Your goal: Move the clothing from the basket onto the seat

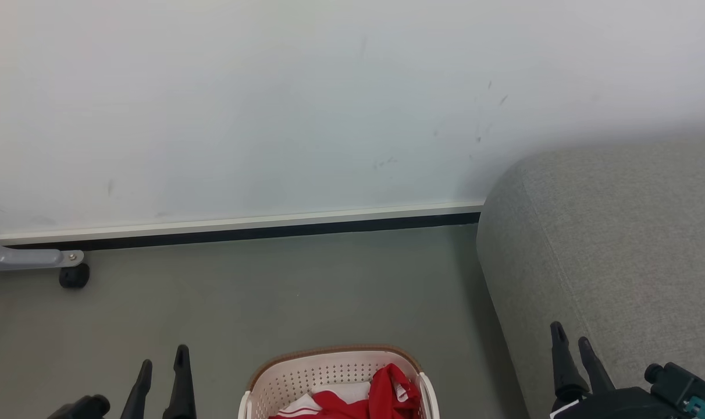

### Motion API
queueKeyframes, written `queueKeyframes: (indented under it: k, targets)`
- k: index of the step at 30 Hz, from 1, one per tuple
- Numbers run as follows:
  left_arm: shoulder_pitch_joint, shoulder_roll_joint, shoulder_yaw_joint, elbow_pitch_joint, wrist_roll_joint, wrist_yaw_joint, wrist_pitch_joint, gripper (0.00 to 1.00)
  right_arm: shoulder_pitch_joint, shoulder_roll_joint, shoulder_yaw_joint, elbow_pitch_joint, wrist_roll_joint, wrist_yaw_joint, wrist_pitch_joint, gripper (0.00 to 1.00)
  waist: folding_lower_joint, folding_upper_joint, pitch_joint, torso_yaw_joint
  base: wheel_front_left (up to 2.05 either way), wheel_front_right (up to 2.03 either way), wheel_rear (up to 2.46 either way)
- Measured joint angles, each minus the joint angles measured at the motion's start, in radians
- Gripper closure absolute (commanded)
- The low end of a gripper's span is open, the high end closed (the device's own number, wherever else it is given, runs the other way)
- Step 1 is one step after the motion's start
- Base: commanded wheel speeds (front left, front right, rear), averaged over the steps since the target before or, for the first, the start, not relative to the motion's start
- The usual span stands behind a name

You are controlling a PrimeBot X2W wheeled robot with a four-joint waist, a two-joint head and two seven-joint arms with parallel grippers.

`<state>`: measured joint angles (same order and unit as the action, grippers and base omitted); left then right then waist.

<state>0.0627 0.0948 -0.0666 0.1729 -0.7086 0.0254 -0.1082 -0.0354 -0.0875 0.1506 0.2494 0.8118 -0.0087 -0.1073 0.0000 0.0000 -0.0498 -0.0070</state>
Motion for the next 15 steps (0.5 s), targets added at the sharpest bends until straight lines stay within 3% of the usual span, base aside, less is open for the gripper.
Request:
queueKeyframes:
  k: [15]
  targets:
    - [0.031, 0.008, -0.016, -0.015, 0.195, 0.029, -0.045, 0.0, 0.006, -0.018, 0.062, -0.009, -0.182, -0.011, -0.047, 0.0, 0.0, 0.0, -0.016, -0.005, 0.0, 0.0, 0.0]
